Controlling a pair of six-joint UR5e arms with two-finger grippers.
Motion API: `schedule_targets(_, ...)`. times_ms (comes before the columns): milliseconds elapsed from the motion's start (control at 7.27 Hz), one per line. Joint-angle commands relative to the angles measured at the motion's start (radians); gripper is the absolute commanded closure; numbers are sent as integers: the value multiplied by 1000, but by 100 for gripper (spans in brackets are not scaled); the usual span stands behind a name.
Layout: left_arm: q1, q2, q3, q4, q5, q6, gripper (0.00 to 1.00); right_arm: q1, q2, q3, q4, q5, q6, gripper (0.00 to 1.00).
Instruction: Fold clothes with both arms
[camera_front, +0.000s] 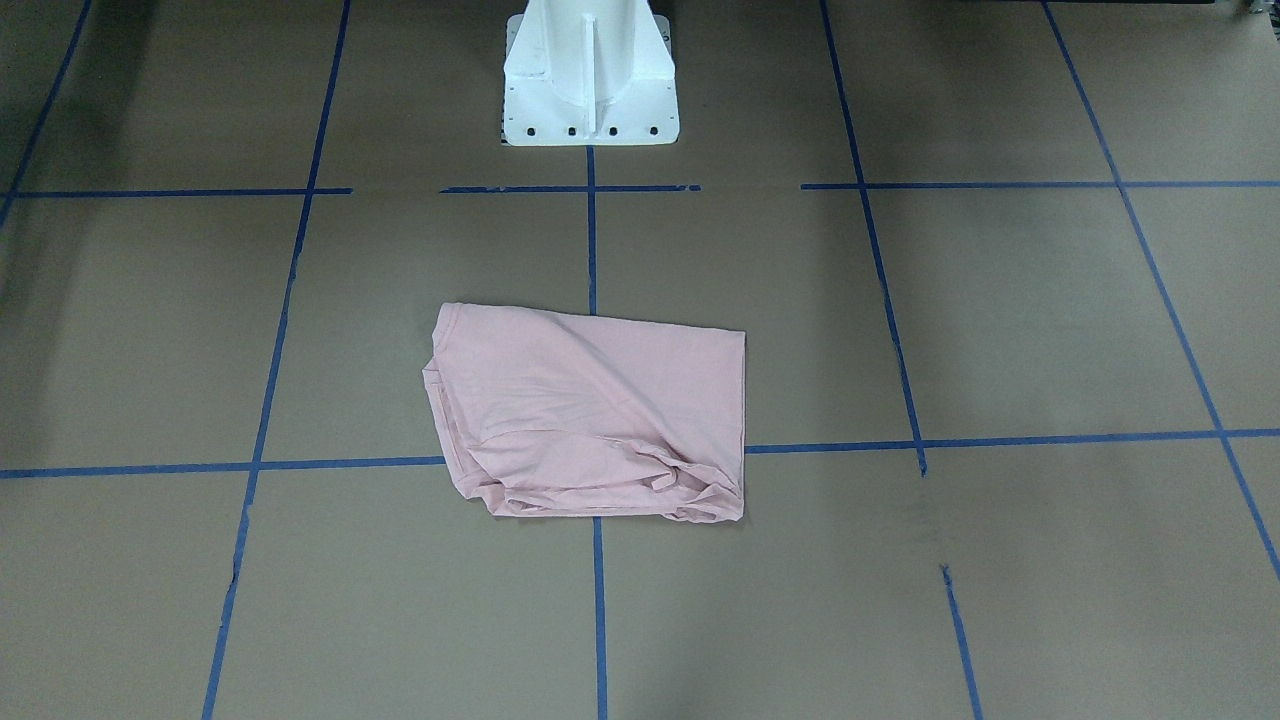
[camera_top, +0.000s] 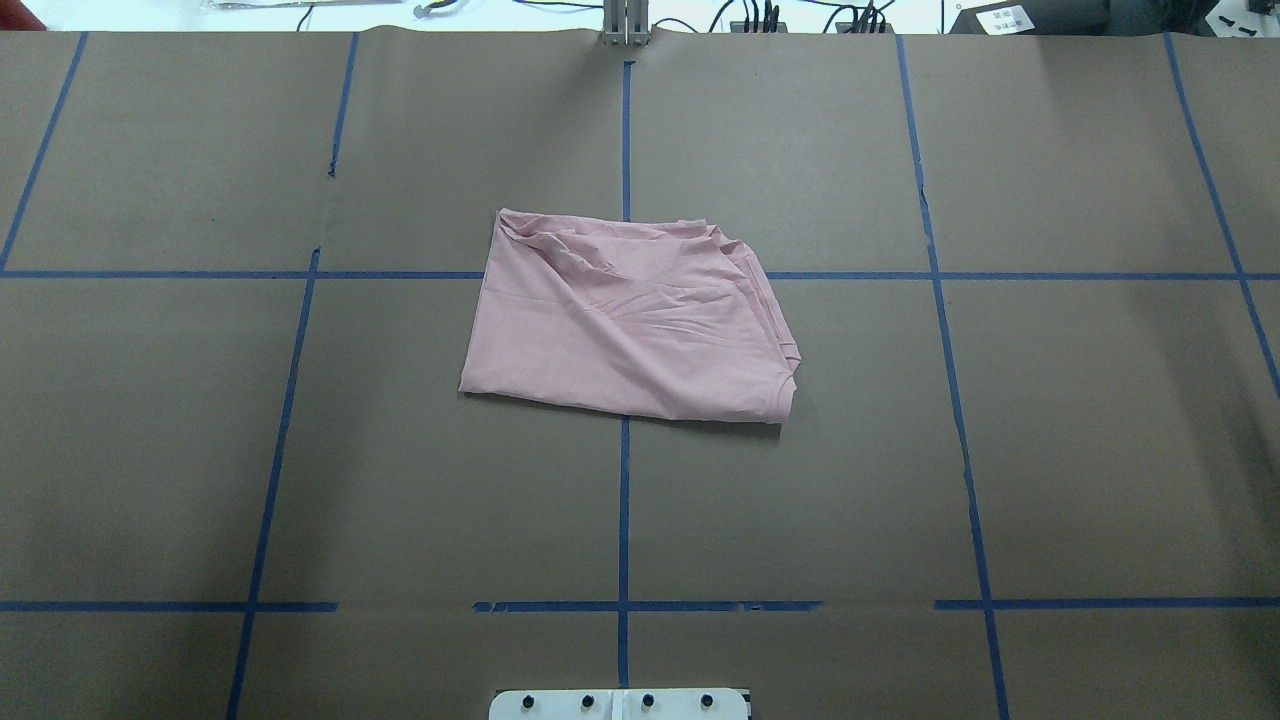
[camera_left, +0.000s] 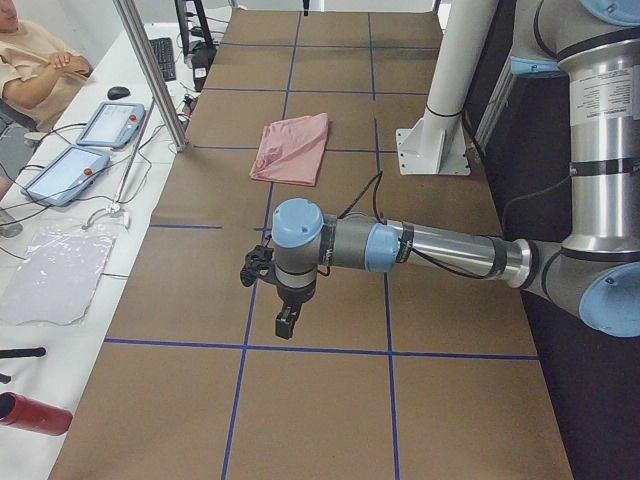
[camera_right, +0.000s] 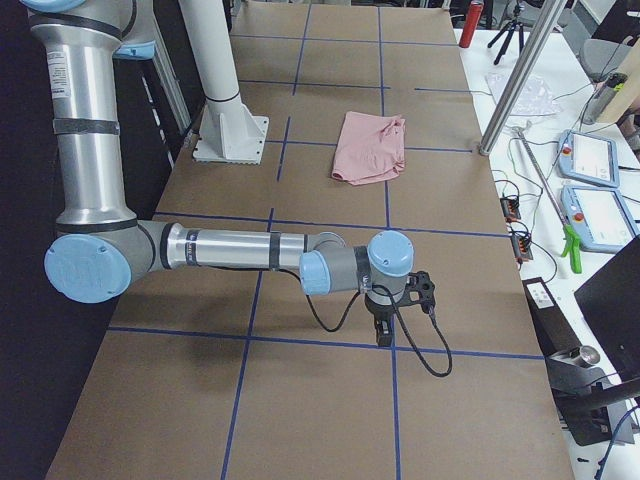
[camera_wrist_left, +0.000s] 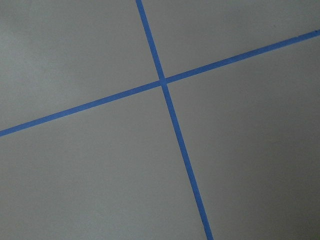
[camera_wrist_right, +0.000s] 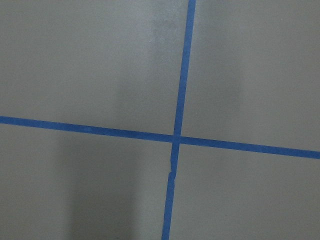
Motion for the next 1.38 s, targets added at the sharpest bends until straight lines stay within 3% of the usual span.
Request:
schedule_targets(0, 0, -1, 0, -10, 0, -1, 0, 0, 20, 26, -45, 8, 0, 0)
schedule_targets(138, 0, -1, 3, -30, 0, -2, 0, 15, 43, 46, -134, 71, 0, 0)
schedule_targets(275, 0, -1, 3, -30, 0, -2, 0, 15, 56, 102, -240, 76, -3, 0)
schedule_targets(413, 0, -1, 3, -30, 0, -2, 0, 15, 53, 121, -257, 52, -3, 0)
schedule_targets(688, 0, -1, 2, -30, -6, -2, 0, 13, 31, 145, -259, -28, -21, 0)
schedule_targets(1239, 0, -24, -9, -30, -9, 1, 0, 12, -55, 153, -196, -19, -33, 0)
